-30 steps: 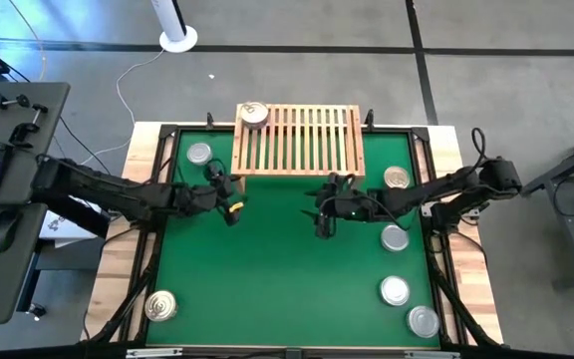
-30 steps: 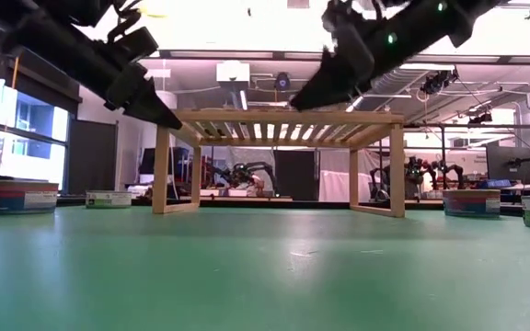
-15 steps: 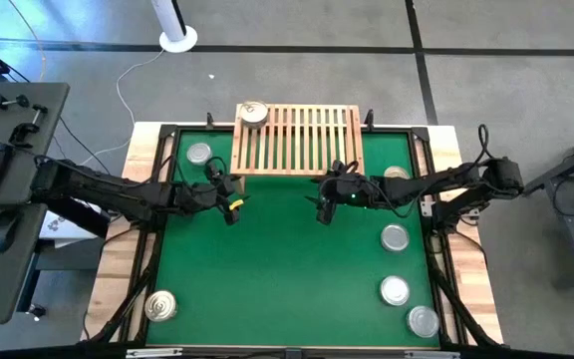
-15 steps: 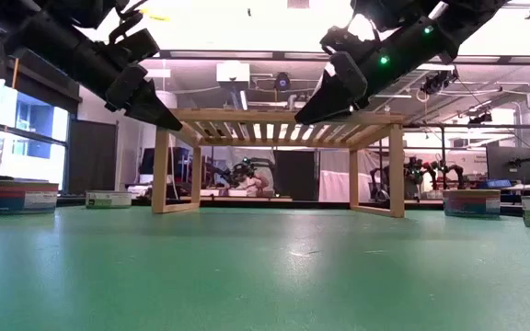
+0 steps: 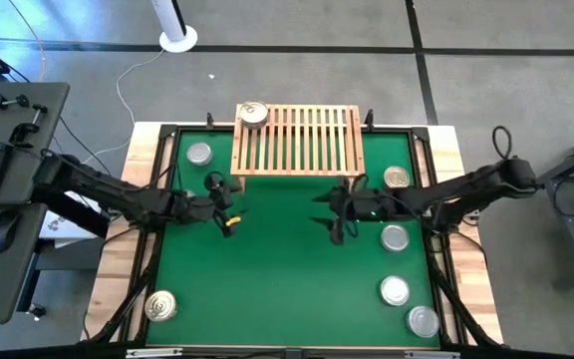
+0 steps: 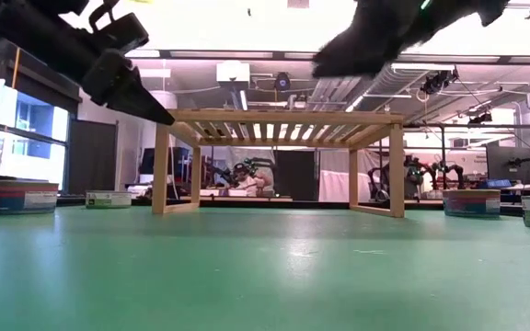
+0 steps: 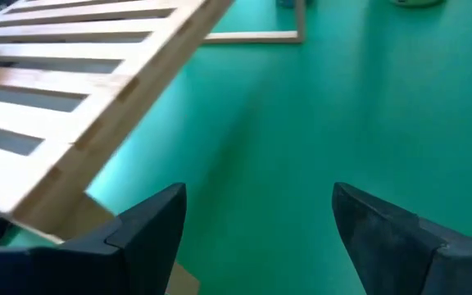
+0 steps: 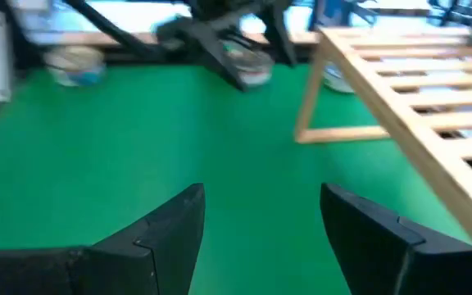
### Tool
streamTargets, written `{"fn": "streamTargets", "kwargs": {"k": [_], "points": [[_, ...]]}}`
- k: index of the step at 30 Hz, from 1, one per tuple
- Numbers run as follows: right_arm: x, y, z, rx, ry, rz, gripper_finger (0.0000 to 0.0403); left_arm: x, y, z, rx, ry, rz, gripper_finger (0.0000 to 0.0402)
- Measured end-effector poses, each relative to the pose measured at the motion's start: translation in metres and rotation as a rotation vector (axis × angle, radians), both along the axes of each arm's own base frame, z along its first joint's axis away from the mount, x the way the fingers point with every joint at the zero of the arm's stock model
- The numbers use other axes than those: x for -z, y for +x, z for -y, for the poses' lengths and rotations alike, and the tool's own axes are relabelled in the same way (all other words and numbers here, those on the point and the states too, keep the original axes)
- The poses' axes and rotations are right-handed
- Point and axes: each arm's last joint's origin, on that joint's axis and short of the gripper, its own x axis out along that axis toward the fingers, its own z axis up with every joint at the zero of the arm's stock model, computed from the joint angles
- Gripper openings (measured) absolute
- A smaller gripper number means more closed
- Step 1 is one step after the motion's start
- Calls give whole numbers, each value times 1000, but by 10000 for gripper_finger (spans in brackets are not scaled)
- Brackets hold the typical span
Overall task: Stack canned seafood by type on shelf
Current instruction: Adjust the shelf, then move the top right green tuna can to the center of the table
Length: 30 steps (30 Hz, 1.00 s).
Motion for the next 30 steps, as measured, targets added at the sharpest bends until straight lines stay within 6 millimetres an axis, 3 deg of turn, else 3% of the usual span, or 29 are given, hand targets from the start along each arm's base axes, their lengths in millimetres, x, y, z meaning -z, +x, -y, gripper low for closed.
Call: {"fn": "streamTargets", "kwargs": {"k": [3,9,14,18,22,27,30], "points": [[-7,-9,-14,-21,9,-75,239,0,-1,8,45,-6,2,293],[-32,-34,-42,8,149,-426,238,0,-3,21,102,-40,16,293],[-28,-68,-46,221,300,-745,238,0,-4,24,88,-55,31,293],[-7,-91,-44,411,367,-946,247,-1,-4,24,73,-45,36,293],[23,-106,-44,496,413,-1075,287,-2,-4,24,67,-45,52,293],[52,-119,-45,525,446,-1146,357,-2,-4,24,71,-48,51,293],[68,-117,-45,483,477,-1098,385,-2,-3,24,71,-48,53,293]]}}
